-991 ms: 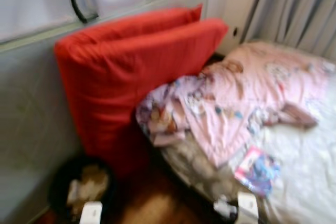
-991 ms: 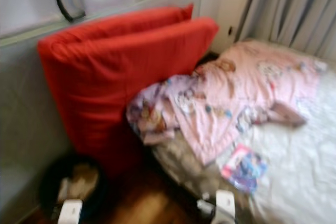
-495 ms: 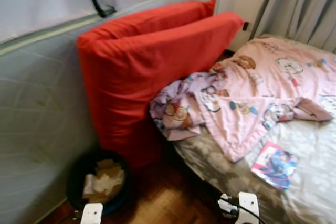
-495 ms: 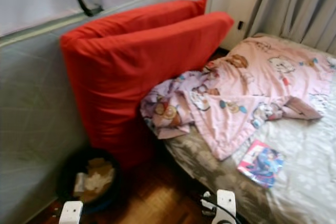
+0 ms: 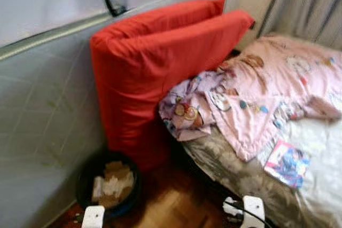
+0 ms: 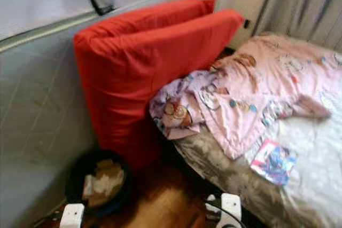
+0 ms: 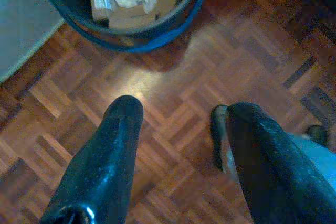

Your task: Clean up the room

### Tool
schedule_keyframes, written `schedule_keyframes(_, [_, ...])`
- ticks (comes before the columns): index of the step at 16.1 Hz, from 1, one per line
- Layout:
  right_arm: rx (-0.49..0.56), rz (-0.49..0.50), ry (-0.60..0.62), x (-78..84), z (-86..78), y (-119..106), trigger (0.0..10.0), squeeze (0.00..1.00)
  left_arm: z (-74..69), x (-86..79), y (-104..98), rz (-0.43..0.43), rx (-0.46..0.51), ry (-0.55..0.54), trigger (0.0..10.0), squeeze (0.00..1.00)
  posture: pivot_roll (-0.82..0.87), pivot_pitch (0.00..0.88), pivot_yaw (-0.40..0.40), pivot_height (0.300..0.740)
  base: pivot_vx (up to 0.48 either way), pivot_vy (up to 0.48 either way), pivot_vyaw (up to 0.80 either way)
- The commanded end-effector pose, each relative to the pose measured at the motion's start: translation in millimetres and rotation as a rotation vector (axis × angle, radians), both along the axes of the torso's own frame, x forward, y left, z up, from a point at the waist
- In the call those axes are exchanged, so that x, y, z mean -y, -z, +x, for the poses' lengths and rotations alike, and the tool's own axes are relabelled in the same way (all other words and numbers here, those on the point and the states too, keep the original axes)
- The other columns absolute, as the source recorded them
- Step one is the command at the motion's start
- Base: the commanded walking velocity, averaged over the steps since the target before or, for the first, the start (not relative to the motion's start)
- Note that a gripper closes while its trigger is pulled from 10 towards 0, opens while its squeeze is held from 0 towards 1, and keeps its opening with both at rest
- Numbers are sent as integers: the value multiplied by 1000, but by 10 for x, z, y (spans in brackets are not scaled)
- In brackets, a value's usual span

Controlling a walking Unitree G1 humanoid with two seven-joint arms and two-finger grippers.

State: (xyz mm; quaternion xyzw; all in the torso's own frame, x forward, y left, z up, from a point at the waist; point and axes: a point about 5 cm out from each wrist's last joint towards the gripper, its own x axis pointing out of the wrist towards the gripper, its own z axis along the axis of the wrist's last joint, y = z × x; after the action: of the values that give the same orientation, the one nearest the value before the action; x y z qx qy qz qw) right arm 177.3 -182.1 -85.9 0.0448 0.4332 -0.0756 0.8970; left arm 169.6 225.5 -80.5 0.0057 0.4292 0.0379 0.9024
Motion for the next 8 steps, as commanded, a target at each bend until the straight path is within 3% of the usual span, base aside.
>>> schedule_keyframes(1, [-11, -10, 14, 63, -32, 8, 10000, 0, -39, 25, 27, -4, -23, 2, 10000, 0, 52, 20, 17, 740, 0, 442, 0])
schedule_keyframes(8, [-12, -10, 14, 61, -34, 9, 10000, 0, -37, 23, 26, -4, -23, 1, 10000, 0, 53, 22, 19, 740, 0, 444, 0])
